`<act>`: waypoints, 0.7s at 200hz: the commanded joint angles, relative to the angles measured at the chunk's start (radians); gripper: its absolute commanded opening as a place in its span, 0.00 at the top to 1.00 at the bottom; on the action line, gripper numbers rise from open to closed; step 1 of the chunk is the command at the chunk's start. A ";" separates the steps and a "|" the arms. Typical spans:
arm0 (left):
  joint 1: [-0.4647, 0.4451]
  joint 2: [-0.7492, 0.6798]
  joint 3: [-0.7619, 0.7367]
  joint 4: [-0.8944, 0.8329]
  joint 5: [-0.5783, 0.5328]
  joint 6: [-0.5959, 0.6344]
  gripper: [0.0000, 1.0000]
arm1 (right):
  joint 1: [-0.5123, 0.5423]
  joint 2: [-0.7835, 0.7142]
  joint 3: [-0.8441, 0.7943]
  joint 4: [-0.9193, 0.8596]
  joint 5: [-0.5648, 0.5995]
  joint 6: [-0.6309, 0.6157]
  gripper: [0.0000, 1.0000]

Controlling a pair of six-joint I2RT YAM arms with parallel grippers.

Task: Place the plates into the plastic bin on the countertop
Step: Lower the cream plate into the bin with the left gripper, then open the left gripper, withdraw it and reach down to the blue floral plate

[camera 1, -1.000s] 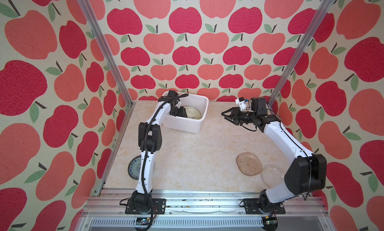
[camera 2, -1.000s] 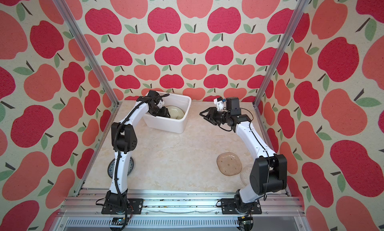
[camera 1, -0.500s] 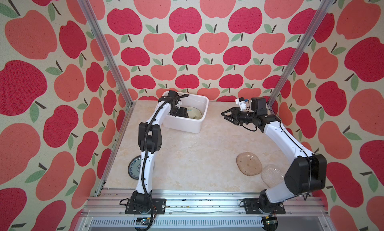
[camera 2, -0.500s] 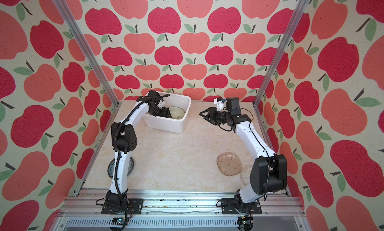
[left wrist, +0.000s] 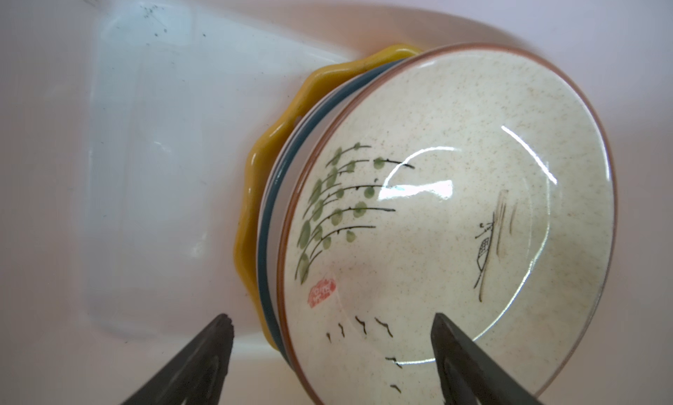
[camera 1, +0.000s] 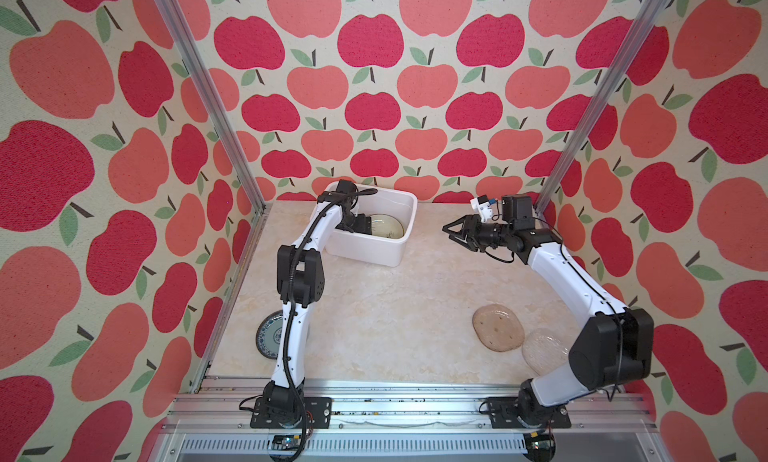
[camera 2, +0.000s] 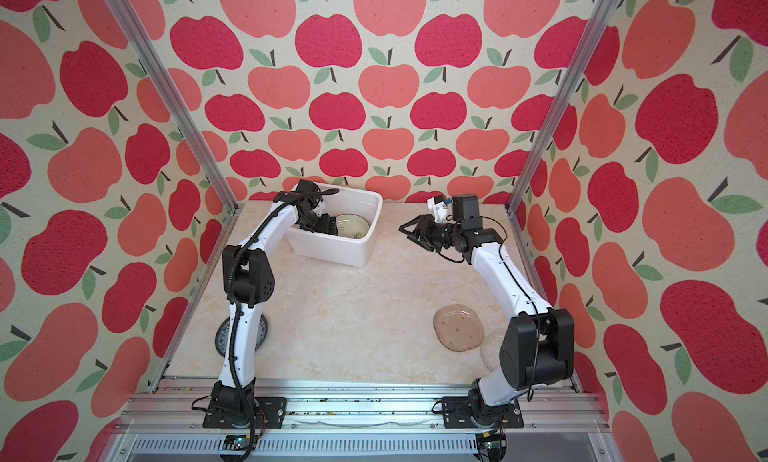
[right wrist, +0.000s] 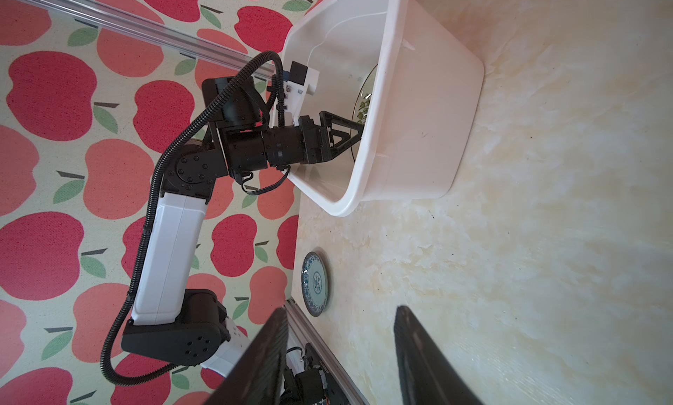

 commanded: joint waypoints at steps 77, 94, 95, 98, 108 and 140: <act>0.044 -0.440 -0.026 0.056 -0.180 0.111 0.10 | 0.010 -0.044 0.113 -0.020 0.069 -0.116 0.49; 0.105 -0.582 -0.195 0.092 -0.167 0.051 0.01 | 0.041 -0.045 0.128 0.020 0.112 -0.136 0.49; 0.110 -0.593 -0.202 0.096 -0.163 0.046 0.01 | 0.043 -0.045 0.129 0.021 0.116 -0.139 0.49; 0.124 -0.623 -0.248 0.109 -0.155 0.031 0.01 | 0.049 -0.045 0.132 0.024 0.122 -0.147 0.49; 0.179 -0.715 -0.385 0.148 -0.140 -0.045 0.01 | 0.077 -0.040 0.145 0.023 0.148 -0.183 0.49; 0.408 -0.963 -0.728 0.175 0.061 -0.234 0.01 | 0.152 -0.014 0.168 -0.022 0.187 -0.269 0.49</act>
